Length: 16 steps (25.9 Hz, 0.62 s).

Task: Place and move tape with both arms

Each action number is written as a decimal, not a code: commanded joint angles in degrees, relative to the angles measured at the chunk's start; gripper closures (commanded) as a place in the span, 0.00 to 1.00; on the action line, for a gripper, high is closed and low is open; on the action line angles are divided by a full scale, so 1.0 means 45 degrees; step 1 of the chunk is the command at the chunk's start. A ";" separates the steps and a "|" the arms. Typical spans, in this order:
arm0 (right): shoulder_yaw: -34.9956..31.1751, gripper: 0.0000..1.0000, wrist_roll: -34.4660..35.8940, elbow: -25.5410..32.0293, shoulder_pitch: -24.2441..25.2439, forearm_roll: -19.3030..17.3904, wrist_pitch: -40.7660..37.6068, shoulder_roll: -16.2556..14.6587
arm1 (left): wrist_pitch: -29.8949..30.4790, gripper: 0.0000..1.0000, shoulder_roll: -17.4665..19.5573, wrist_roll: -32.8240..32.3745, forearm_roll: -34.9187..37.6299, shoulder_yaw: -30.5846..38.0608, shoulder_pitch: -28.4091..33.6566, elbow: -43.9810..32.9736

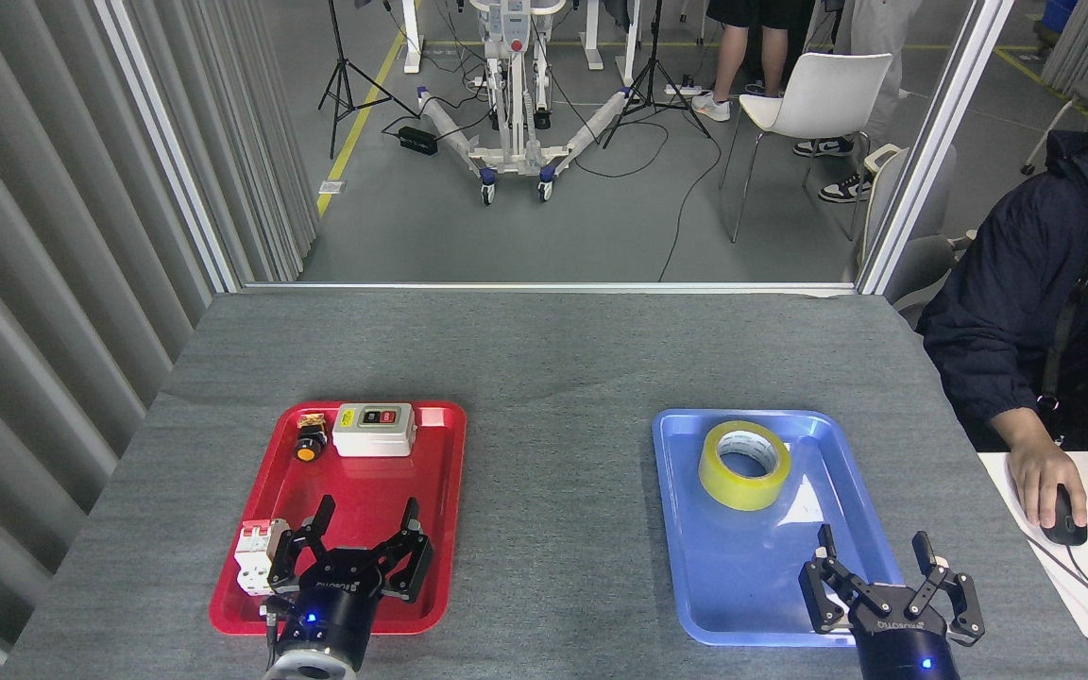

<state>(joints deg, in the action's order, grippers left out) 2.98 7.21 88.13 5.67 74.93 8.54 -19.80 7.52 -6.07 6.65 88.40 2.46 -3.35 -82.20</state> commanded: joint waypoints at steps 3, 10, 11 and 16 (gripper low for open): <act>-0.0017 0.01 -0.0117 -0.0034 -0.0089 -0.0049 -0.0276 0.0104 | -0.0029 0.00 0.0000 0.0006 0.0004 0.0020 0.0021 -0.0014; -0.0095 0.01 -0.0020 -0.0014 -0.0167 -0.0049 -0.0276 0.0182 | -0.0069 0.00 0.0000 -0.0013 -0.0035 0.0118 0.0060 -0.0014; -0.0095 0.01 -0.0020 -0.0014 -0.0167 -0.0049 -0.0275 0.0163 | -0.0069 0.00 0.0000 0.0006 -0.0035 0.0118 0.0079 -0.0014; -0.0075 0.01 0.0722 0.0025 -0.0167 -0.0049 -0.0276 0.0182 | -0.0147 0.00 -0.0039 0.0006 -0.0074 0.0235 0.0294 0.0006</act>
<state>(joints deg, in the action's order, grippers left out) 2.63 8.64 88.18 4.93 74.71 7.29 -18.99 7.05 -6.12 6.67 88.14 3.16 -2.65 -82.22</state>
